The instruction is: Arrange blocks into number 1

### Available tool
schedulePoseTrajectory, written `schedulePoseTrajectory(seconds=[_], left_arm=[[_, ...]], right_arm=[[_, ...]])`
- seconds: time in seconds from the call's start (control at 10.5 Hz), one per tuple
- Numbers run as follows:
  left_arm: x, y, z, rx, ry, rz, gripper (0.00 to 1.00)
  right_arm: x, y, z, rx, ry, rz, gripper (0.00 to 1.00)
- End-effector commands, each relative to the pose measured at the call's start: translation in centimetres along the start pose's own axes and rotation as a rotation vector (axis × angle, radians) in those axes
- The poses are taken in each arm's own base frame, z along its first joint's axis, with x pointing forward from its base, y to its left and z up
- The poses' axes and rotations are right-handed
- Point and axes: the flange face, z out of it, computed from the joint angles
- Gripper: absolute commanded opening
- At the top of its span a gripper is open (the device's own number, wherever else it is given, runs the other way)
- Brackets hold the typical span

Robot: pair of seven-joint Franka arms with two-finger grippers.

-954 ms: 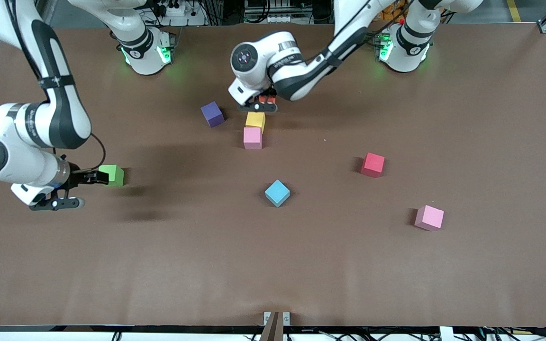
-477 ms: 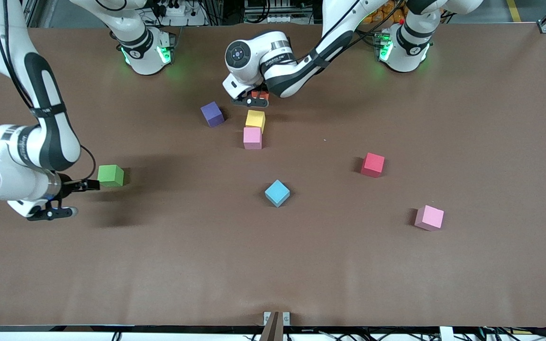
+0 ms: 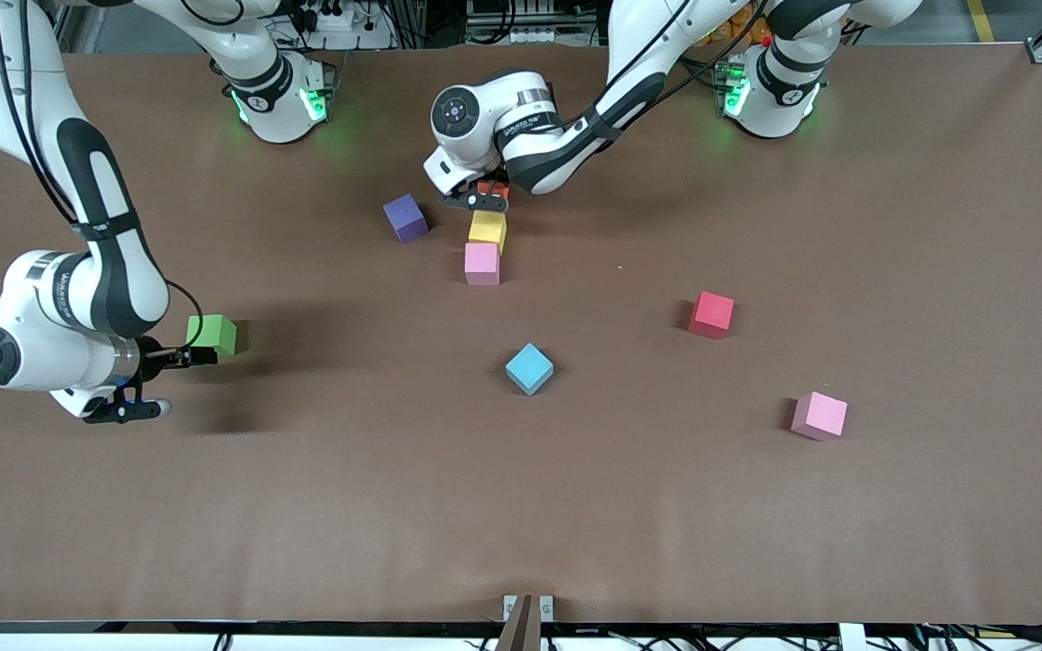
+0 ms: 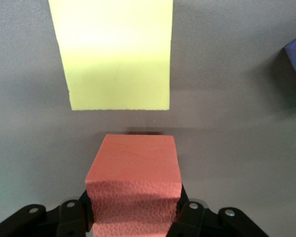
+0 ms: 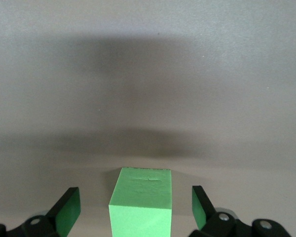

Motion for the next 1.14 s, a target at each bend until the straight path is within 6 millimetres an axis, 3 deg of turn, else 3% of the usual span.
schedulePoseTrajectory(seconds=[0.0,0.29,0.86,1.05], left_arm=[[1.4,0.2,-0.1,-0.004,0.027,0.001,0.0],[2.8,-0.7,-0.4,0.0,0.037,-0.025,0.0],[3.9,0.2,0.2,-0.004,0.05,-0.035,0.0],[4.5,-0.2,0.2,0.0,0.056,-0.043,0.0]], right_arm=[[0.4,-0.3,1.1,0.005,-0.028,-0.068,1.0],[-0.3,0.0,2.9,0.009,-0.06,-0.081,1.0],[-1.4,0.7,5.5,0.011,-0.119,-0.061,1.0],[-2.1,1.0,6.2,0.023,-0.164,-0.047,0.85]])
